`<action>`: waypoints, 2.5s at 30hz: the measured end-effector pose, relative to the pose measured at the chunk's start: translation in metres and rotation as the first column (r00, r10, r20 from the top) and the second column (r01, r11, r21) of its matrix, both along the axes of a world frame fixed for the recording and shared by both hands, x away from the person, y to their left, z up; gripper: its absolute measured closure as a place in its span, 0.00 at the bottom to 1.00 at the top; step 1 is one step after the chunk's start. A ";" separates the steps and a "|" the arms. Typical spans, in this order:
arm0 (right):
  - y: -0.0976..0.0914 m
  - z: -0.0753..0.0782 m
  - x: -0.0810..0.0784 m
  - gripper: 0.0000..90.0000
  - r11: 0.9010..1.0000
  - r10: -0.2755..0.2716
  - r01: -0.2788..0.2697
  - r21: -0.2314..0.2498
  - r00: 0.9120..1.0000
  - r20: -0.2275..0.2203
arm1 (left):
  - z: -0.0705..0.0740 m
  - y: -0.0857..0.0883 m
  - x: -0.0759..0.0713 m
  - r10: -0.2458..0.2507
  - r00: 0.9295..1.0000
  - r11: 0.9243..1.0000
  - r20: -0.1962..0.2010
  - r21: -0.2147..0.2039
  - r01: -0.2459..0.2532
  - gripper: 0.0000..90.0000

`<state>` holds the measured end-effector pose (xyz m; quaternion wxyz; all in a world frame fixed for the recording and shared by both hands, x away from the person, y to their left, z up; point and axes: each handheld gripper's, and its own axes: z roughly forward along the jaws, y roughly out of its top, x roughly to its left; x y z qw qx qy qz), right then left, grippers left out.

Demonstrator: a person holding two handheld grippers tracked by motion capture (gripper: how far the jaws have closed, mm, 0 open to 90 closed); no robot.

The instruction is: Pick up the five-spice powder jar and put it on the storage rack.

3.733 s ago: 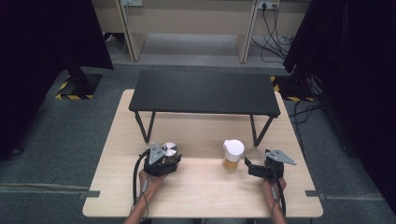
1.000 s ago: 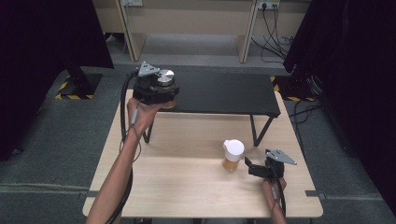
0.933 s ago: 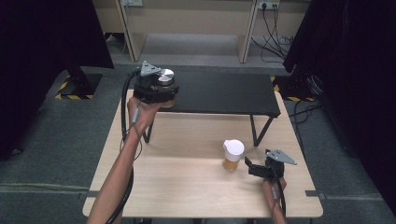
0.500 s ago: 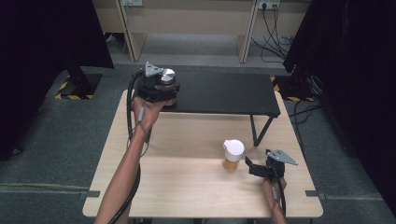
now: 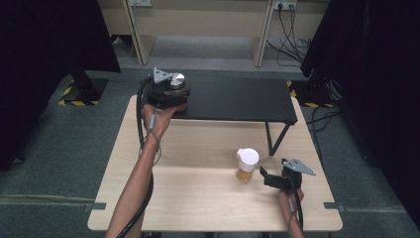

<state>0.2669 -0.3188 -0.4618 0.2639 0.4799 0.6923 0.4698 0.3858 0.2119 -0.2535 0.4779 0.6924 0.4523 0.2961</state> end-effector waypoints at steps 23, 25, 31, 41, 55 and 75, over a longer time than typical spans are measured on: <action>0.001 0.000 0.000 0.01 1.000 0.000 0.000 -0.005 1.000 -0.001 | 0.011 0.012 -0.025 0.002 1.000 1.000 0.013 -0.029 -0.001 0.00; 0.001 0.000 0.000 0.01 1.000 0.000 0.000 -0.007 1.000 -0.001 | 0.012 0.013 -0.029 -0.003 1.000 1.000 0.012 -0.030 0.003 0.00; 0.001 0.001 0.000 0.01 1.000 0.001 -0.001 -0.009 1.000 -0.001 | 0.004 0.014 -0.050 -0.018 0.999 0.999 0.039 -0.028 0.020 0.00; 0.002 0.001 -0.001 0.01 1.000 -0.001 0.001 -0.013 1.000 -0.001 | -0.015 0.015 -0.091 -0.042 0.995 0.999 0.085 -0.003 0.042 0.00; 0.003 0.001 -0.001 0.01 1.000 -0.002 0.002 -0.017 1.000 -0.002 | -0.077 0.036 -0.124 -0.141 0.988 0.986 0.062 -0.079 0.145 0.00; 0.004 0.002 -0.001 0.01 1.000 -0.001 0.001 -0.021 1.000 -0.003 | -0.181 0.034 -0.115 -0.214 0.977 0.972 0.010 -0.095 0.214 0.00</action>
